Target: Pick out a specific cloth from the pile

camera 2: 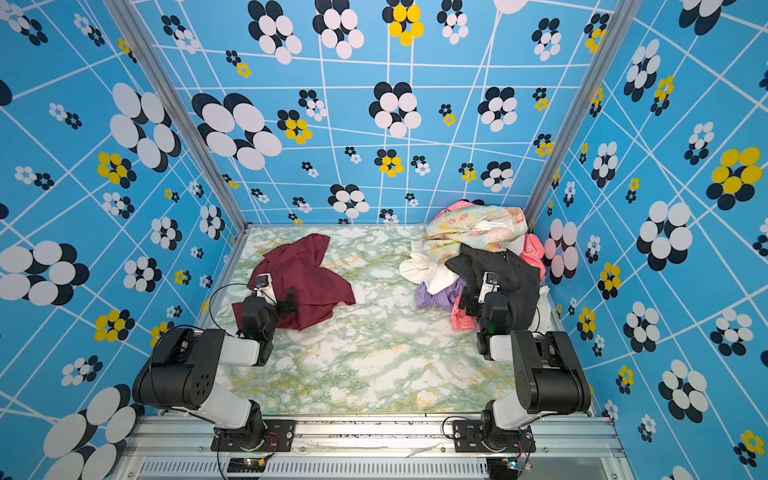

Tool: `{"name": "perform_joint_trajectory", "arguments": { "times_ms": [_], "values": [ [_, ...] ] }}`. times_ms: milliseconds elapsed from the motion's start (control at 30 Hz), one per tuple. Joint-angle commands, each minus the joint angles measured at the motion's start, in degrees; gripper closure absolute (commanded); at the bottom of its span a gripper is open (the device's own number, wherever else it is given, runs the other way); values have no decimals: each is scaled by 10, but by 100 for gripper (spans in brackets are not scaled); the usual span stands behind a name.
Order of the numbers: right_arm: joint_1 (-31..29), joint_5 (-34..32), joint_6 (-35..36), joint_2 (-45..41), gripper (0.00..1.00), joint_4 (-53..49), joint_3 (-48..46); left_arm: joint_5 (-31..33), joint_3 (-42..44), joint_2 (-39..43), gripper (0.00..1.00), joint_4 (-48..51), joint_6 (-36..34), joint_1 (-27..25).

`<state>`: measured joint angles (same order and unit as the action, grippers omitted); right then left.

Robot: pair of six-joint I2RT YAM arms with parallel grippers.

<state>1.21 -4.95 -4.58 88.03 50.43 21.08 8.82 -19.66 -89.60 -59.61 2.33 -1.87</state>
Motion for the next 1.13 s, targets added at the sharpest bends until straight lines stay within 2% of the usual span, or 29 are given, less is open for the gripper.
{"name": "perform_joint_trajectory", "arguments": {
  "times_ms": [0,1100],
  "values": [
    [4,12,12,0,1,11,7,11,-12,10,1,50,-3,-4],
    [-1,12,20,0,1,-2,13,12,-10,9,1,46,-4,-6]
  ]
}}
